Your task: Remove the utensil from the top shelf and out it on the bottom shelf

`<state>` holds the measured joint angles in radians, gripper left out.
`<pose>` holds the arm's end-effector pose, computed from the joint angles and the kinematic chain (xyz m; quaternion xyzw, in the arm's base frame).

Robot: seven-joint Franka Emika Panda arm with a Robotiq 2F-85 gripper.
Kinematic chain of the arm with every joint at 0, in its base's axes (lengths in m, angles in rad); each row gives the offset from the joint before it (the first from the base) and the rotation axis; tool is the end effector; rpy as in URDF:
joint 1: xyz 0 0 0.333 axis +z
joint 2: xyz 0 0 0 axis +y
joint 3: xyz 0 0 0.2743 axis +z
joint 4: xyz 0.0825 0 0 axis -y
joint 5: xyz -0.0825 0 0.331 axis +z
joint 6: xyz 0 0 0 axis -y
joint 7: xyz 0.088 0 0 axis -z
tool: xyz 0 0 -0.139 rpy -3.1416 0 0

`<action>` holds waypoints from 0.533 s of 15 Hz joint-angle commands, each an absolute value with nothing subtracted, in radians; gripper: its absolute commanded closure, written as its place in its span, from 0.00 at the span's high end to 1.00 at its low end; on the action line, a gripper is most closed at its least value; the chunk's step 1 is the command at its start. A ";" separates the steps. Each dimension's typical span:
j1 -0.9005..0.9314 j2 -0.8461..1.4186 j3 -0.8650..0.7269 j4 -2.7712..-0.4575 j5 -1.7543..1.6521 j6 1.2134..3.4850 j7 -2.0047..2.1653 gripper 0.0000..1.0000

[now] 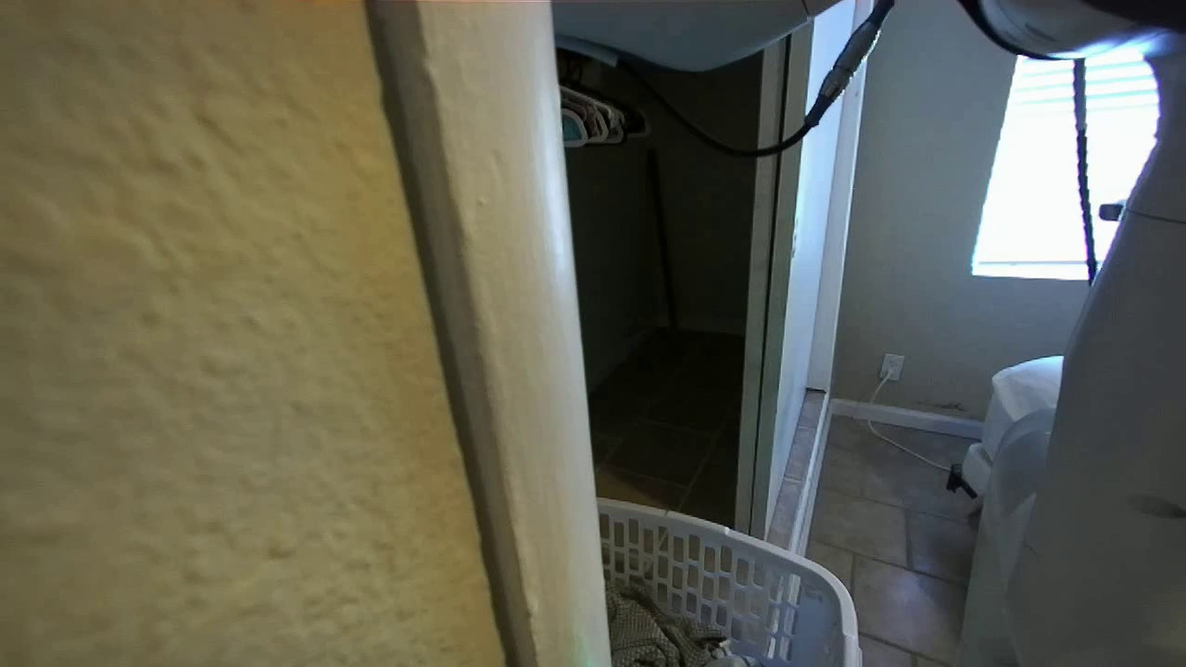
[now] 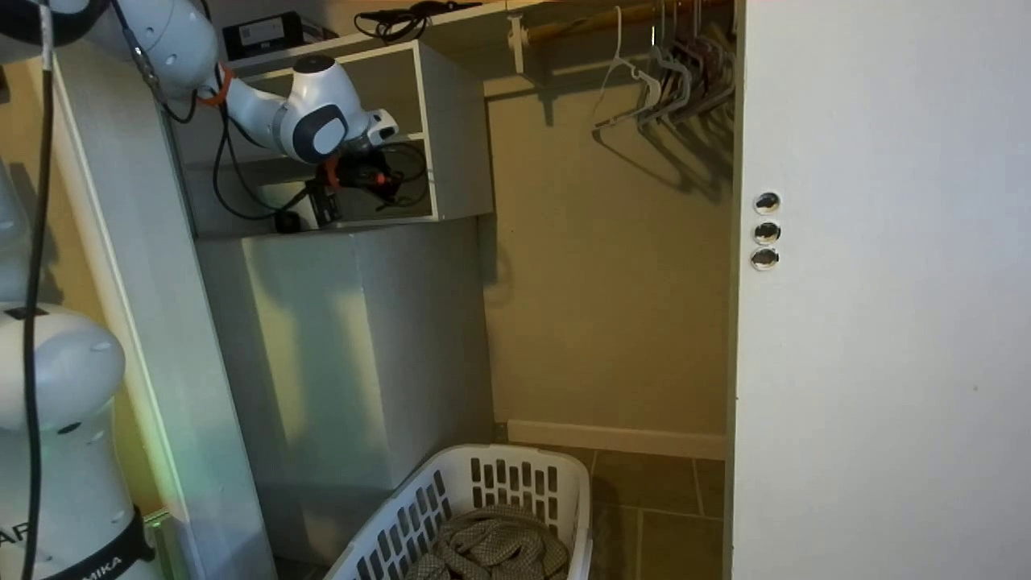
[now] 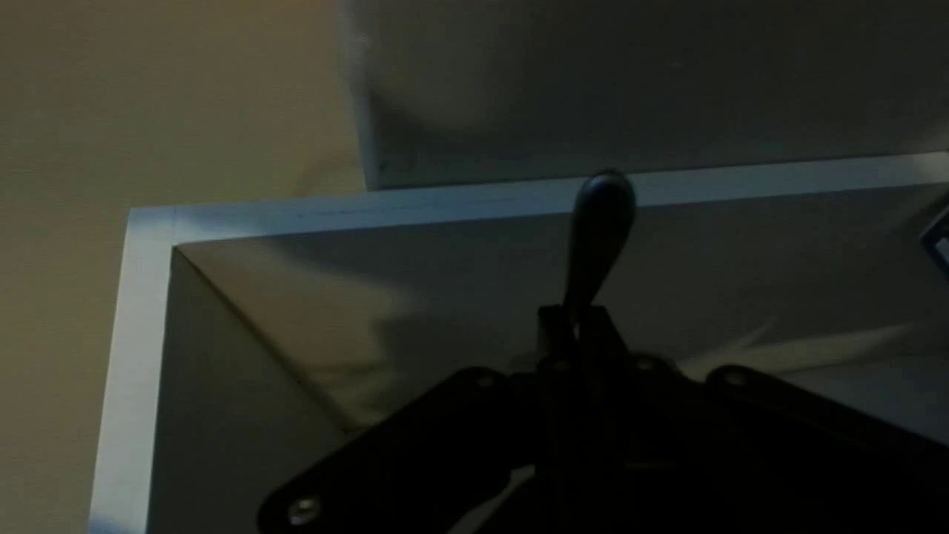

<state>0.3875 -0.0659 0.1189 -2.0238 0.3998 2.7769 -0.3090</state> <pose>0.4975 0.2630 0.5304 -0.8817 -0.2276 -0.3754 0.1731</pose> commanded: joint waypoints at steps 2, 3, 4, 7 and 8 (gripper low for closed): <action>0.389 -0.021 0.118 -1.987 0.411 2.774 -0.323 0.02; 0.388 -0.017 0.117 -1.986 0.410 2.774 -0.321 0.02; 0.387 -0.012 0.116 -1.983 0.414 2.775 -0.321 0.02; 0.380 0.002 0.113 -1.971 0.407 2.781 -0.311 0.02; 0.379 0.007 0.111 -1.966 0.408 2.780 -0.311 0.02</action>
<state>0.3827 -0.0228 0.1157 -2.0071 0.3998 2.7769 -0.3085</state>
